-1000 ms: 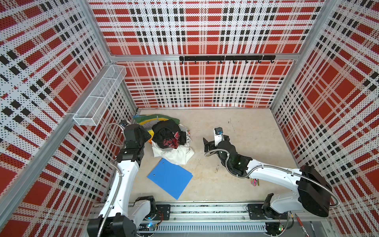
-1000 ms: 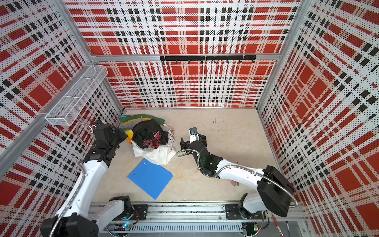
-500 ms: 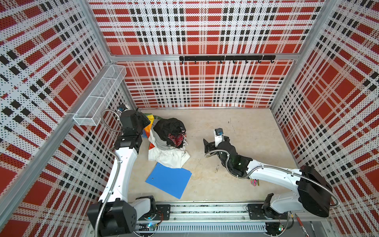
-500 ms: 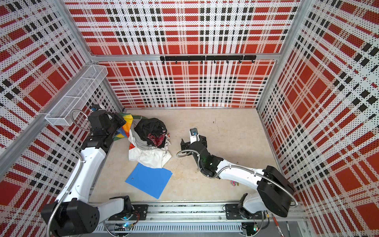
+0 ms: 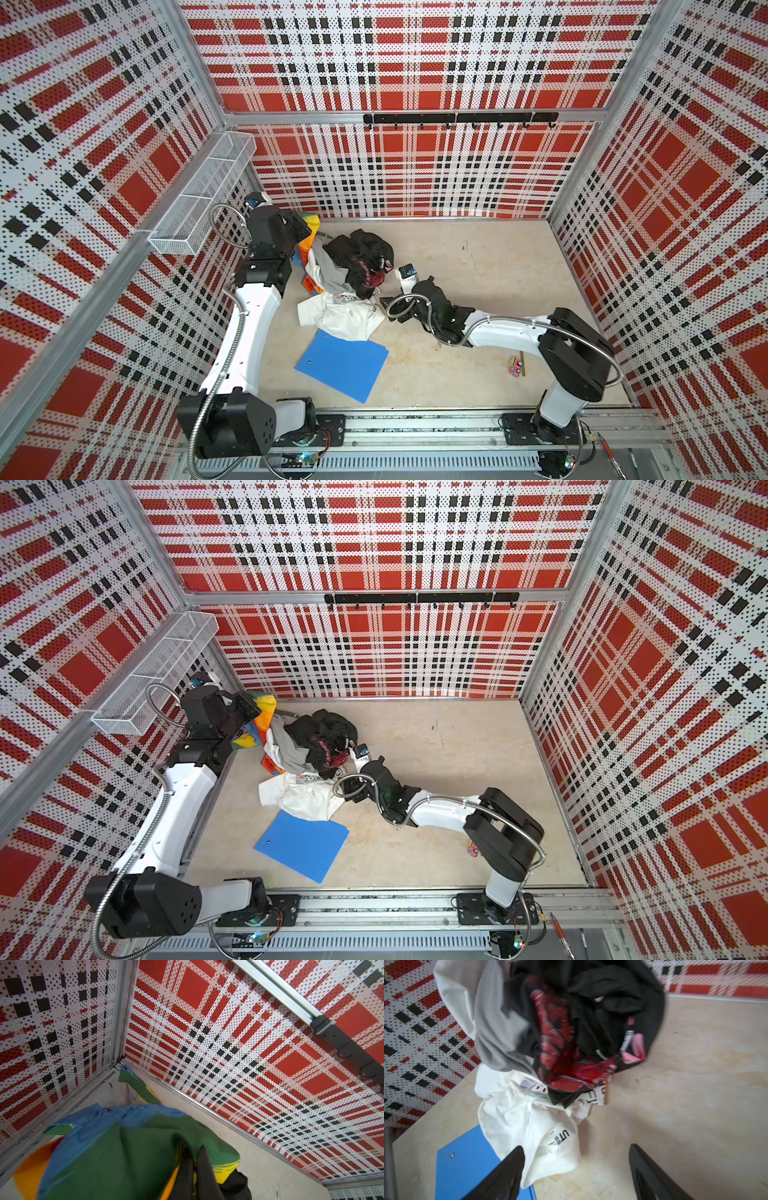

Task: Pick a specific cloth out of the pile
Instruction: 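Lift the rainbow cloth with the left gripper while the right gripper presses into the pile, then raise the rainbow cloth high with the left gripper, pulling it free of the pile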

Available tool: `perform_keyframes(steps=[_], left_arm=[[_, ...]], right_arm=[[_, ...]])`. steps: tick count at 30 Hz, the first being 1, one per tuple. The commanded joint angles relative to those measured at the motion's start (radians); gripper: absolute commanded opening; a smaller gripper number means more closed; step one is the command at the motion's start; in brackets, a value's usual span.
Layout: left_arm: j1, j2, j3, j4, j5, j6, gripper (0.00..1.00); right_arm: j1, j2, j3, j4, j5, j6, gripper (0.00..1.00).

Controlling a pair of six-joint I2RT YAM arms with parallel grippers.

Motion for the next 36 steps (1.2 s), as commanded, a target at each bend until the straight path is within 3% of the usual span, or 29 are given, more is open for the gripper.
perform_keyframes(steps=[1,16,19,24,29,36], left_arm=[[-0.008,-0.005,0.055,0.086,-0.006,0.018,0.0],[-0.021,0.005,0.123,0.085,0.014,0.027,0.0],[-0.029,0.006,0.145,0.084,0.016,0.03,0.0],[-0.045,0.018,0.197,0.066,0.021,0.038,0.0],[-0.064,0.018,0.23,0.055,0.021,0.05,0.0],[-0.093,0.005,0.249,0.035,0.021,0.071,0.0]], right_arm=[[0.001,0.088,0.064,0.071,-0.121,0.086,0.81],[0.002,0.307,0.219,0.06,-0.191,0.194,0.76],[0.001,0.344,0.257,0.041,-0.199,0.195,0.62],[0.006,0.386,0.303,0.023,-0.204,0.197,0.47],[0.005,0.378,0.313,0.023,-0.123,0.213,0.16],[-0.039,0.366,0.421,-0.082,0.078,0.204,0.12]])
